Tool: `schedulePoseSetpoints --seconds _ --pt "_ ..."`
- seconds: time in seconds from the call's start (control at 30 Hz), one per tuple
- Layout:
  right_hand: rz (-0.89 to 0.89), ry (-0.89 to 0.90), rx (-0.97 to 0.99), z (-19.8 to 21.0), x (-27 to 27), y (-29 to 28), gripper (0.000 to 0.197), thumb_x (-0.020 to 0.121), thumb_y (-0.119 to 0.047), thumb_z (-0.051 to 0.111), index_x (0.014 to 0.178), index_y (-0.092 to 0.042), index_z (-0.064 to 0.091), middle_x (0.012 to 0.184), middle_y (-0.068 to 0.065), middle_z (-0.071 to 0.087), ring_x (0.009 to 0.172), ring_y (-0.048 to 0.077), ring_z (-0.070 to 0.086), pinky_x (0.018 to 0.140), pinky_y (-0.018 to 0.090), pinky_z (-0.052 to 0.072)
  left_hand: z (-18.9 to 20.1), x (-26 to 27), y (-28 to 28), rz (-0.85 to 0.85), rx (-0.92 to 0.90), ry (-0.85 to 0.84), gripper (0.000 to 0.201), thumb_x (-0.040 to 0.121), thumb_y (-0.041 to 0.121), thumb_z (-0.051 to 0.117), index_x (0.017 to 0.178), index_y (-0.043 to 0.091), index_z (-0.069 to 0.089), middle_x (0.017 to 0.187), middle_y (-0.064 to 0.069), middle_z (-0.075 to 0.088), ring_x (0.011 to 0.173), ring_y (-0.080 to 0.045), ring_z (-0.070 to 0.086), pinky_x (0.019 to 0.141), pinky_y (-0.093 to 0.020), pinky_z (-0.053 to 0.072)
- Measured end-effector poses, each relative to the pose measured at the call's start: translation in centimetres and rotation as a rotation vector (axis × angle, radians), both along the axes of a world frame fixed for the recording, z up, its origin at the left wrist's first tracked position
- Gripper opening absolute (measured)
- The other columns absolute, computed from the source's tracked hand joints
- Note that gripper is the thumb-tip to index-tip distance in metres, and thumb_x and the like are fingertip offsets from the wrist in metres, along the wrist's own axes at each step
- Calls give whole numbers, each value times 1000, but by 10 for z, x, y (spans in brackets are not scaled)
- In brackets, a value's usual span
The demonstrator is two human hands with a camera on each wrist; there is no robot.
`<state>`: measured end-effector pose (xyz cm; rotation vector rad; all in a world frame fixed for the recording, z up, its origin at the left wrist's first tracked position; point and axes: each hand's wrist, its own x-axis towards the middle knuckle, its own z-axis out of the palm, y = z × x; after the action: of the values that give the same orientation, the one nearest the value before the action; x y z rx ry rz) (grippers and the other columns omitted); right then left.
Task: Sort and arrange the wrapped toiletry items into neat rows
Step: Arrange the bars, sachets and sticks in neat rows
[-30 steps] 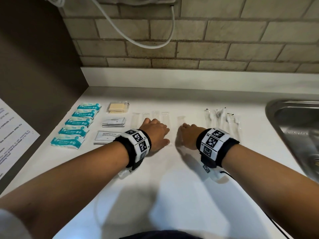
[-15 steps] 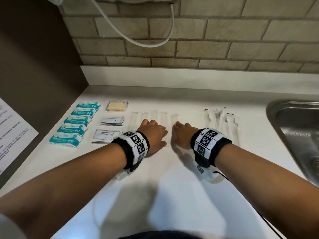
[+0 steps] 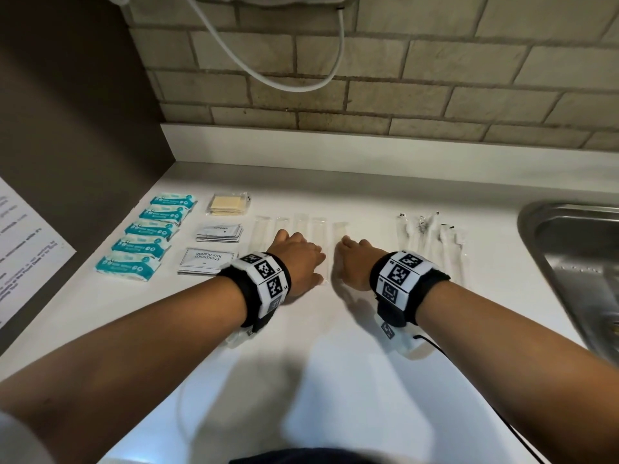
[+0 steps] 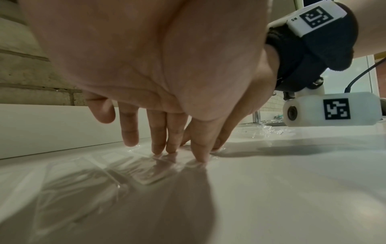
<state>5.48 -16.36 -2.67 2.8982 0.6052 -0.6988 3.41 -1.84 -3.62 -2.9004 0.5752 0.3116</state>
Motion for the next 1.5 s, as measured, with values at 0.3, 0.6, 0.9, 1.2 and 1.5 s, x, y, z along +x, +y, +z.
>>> schedulePoseSetpoints --seconds 0.3,0.6,0.9,1.2,1.5 --pt "-55 -20 146 3 -2 -14 60 96 -24 46 149 -6 24 158 10 18 139 34 30 109 47 35 2 4 1 15 -56 -2 33 91 49 47 110 25 59 138 9 52 134 -26 32 97 -43 22" --pt "-475 -263 245 39 4 -106 34 90 -37 53 111 -12 60 113 8 65 100 27 61 76 30 46 28 28 -68 118 -455 -67 26 92 41 52 111 27 63 110 4 66 105 -21 59 85 -31 45" --pt "-604 -116 239 12 12 -126 26 80 -39 63 70 -15 58 70 2 63 57 12 57 47 23 40 10 48 -140 274 -477 87 40 90 42 59 94 3 65 96 -17 68 90 -33 66 55 -27 39" --pt "-621 -87 339 11 22 -146 31 88 -30 62 66 -12 50 65 1 53 67 19 58 52 23 41 2 58 -146 438 -537 160 22 82 24 64 76 4 73 79 -10 74 79 -25 72 74 -31 57" --pt "-491 -115 455 13 18 -123 22 85 -19 61 70 -12 46 66 2 48 66 22 54 50 24 36 5 47 -111 535 -530 110 21 82 25 69 80 4 73 78 -9 74 78 -24 71 74 -33 58"
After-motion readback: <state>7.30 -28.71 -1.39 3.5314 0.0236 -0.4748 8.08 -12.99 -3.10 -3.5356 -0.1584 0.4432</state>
